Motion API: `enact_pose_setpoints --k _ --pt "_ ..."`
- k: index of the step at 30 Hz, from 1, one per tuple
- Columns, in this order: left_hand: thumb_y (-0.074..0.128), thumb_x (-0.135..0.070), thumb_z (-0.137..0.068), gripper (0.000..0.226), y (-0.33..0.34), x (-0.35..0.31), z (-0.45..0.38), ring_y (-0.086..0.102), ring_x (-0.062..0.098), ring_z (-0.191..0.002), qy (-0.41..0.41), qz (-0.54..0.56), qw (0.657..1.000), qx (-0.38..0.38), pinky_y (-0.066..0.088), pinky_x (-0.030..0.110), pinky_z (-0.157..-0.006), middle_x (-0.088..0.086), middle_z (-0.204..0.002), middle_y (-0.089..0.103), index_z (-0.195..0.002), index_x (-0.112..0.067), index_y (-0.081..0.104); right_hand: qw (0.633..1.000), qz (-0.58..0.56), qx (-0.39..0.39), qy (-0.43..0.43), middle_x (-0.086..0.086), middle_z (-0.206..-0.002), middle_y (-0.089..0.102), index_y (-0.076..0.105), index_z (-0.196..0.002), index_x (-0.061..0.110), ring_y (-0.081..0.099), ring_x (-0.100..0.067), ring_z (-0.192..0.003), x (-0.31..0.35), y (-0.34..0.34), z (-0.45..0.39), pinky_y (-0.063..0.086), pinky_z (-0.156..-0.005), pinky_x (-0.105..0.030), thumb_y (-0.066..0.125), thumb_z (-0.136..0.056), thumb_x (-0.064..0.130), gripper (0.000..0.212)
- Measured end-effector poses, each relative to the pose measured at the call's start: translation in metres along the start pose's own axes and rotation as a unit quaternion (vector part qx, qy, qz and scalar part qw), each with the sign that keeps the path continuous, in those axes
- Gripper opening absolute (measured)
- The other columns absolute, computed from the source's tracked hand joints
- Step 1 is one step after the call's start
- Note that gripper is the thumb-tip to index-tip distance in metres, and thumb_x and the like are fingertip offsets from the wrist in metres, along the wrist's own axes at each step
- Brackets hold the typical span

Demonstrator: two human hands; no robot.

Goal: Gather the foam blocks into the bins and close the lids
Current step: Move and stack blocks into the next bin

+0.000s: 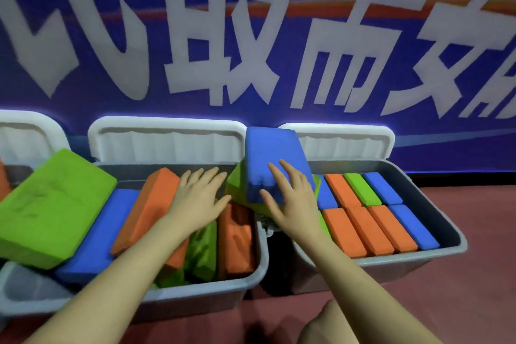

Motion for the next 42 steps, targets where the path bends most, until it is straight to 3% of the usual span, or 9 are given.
enact_pose_setpoints --k 6,11,17,20,23,29,34,38,42 --pt "0.039 -0.048 -0.073 0.057 0.001 0.085 0.059 0.069 0.036 -0.085 -0.032 -0.058 0.998 0.004 0.052 0.055 -0.075 0.012 -0.101 0.072 -0.098 -0.011 0.074 0.993 -0.027 0.06 -0.094 -0.011 -0.13 0.056 0.059 -0.129 0.014 0.056 -0.033 -0.113 0.088 0.059 -0.002 0.048 -0.091 -0.04 0.05 -0.091 0.044 0.049" --pt "0.039 -0.049 -0.074 0.06 0.015 0.152 0.109 0.068 0.038 -0.089 -0.077 -0.06 0.995 0.025 0.052 0.054 -0.078 0.015 -0.108 0.07 -0.103 -0.009 0.072 0.965 -0.039 0.238 -0.098 -0.008 -0.134 0.054 0.053 -0.136 0.018 0.056 -0.034 -0.11 0.136 0.139 0.016 0.05 -0.088 -0.043 0.047 -0.09 0.056 0.06" --pt "0.062 -0.04 -0.069 0.065 -0.009 0.227 0.154 0.051 0.047 -0.117 -0.143 -0.11 0.981 -0.078 0.043 0.056 -0.091 0.02 -0.135 0.053 -0.121 -0.002 0.063 0.913 0.012 0.397 -0.094 -0.001 -0.162 -0.004 0.004 -0.148 0.052 0.014 -0.038 -0.144 0.181 0.215 0.037 0.032 -0.109 -0.055 0.057 -0.081 0.068 0.087" --pt "0.081 -0.038 -0.065 0.079 -0.025 0.253 0.163 0.039 0.047 -0.128 -0.153 -0.146 0.968 -0.137 0.034 0.055 -0.098 0.016 -0.145 0.044 -0.132 -0.005 0.054 0.907 0.045 0.408 -0.094 0.0 -0.161 -0.014 0.004 -0.146 0.054 0.008 -0.039 -0.145 0.189 0.237 0.041 0.032 -0.107 -0.059 0.057 -0.077 0.071 0.089" --pt "0.085 -0.042 -0.06 0.094 -0.028 0.275 0.162 0.045 0.049 -0.124 -0.184 -0.147 0.965 -0.117 0.034 0.053 -0.098 0.018 -0.142 0.046 -0.137 -0.004 0.048 0.907 0.043 0.414 -0.061 0.0 -0.16 -0.016 0.019 -0.147 0.047 0.012 -0.04 -0.144 0.187 0.25 0.043 0.037 -0.105 -0.055 0.064 -0.078 0.062 0.084" --pt "0.093 -0.036 -0.049 0.09 -0.024 0.282 0.159 0.06 0.044 -0.095 -0.207 -0.105 0.965 -0.119 0.051 0.053 -0.076 0.017 -0.129 0.058 -0.123 0.002 0.059 0.932 -0.016 0.359 -0.045 -0.012 -0.161 -0.005 0.034 -0.146 0.031 0.027 -0.041 -0.14 0.197 0.245 0.036 0.038 -0.105 -0.041 0.057 -0.093 0.043 0.06" --pt "0.088 -0.044 -0.058 0.091 -0.02 0.263 0.156 0.047 0.037 -0.107 -0.149 -0.043 0.972 -0.174 0.044 0.055 -0.086 0.019 -0.151 0.031 -0.131 -0.005 0.052 0.964 -0.123 0.236 -0.002 -0.011 -0.157 0.024 0.048 -0.139 0.016 0.042 -0.031 -0.134 0.196 0.202 0.012 0.041 -0.099 -0.037 0.064 -0.09 0.034 0.055" --pt "0.067 -0.059 -0.077 0.073 -0.012 0.267 0.159 0.036 0.044 -0.126 -0.24 -0.01 0.963 -0.126 0.03 0.061 -0.101 0.007 -0.161 0.006 -0.142 -0.041 0.04 0.972 -0.15 0.178 -0.037 -0.007 -0.151 0.038 0.056 -0.133 0.015 0.05 -0.025 -0.126 0.199 0.179 0.012 0.046 -0.093 -0.038 0.065 -0.09 0.03 0.047" --pt "0.052 -0.059 -0.081 0.06 -0.016 0.255 0.163 0.061 0.043 -0.094 -0.19 0.032 0.969 -0.154 0.052 0.05 -0.084 0.008 -0.152 0.034 -0.137 -0.036 0.05 0.974 -0.158 0.155 -0.044 -0.005 -0.144 0.045 0.06 -0.128 0.02 0.061 -0.027 -0.108 0.199 0.17 0.016 0.053 -0.081 -0.038 0.055 -0.091 0.04 0.043"
Point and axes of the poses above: each hand's wrist, its own z-axis away from the middle knuckle, its own y-axis out of the palm, x = y × z, the point moved 7 cm from there along -z, towards the middle knuckle
